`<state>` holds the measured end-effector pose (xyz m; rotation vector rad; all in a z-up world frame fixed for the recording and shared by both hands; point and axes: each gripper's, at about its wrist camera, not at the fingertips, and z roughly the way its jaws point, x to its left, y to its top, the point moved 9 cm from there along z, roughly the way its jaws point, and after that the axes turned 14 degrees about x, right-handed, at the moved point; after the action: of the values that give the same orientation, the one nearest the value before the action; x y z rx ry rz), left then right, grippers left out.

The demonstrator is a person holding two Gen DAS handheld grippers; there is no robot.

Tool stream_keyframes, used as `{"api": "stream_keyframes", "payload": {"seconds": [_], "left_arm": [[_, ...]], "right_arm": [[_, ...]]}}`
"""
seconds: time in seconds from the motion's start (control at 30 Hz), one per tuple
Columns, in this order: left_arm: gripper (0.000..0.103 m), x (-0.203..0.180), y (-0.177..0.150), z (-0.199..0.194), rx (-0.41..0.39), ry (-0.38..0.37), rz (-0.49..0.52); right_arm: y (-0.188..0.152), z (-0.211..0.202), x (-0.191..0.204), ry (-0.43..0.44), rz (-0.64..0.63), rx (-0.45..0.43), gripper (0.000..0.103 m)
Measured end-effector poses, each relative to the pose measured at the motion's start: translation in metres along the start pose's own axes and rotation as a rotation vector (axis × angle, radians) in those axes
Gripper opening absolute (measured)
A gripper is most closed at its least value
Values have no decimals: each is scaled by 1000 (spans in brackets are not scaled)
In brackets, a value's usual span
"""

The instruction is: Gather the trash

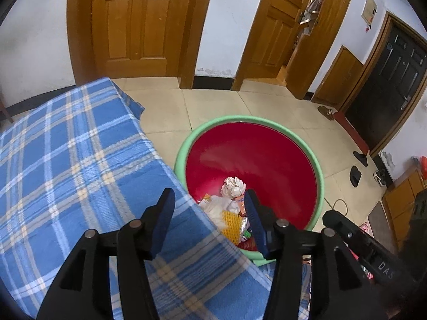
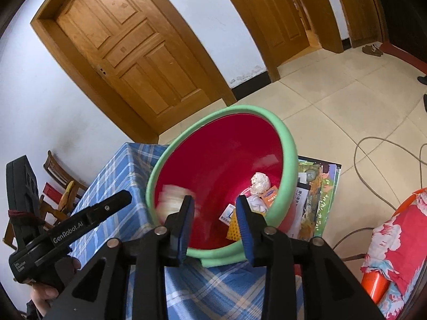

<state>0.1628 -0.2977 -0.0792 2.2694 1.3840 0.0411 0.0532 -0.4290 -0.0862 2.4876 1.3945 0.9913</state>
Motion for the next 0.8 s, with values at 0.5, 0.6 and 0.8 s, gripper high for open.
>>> {"api": "stream_keyframes", "payload": {"seconds": [0.5, 0.6, 0.8], "left_arm": [[68, 47, -31, -71, -80, 128, -112], [75, 60, -43, -86, -95, 172, -137], [85, 76, -63, -109, -114, 224, -174]], "right_arm": [[-28, -19, 56, 33, -123, 7, 64], [-37, -22, 66, 33, -146, 13, 70], [-51, -35, 80, -26, -178, -5, 84]]}}
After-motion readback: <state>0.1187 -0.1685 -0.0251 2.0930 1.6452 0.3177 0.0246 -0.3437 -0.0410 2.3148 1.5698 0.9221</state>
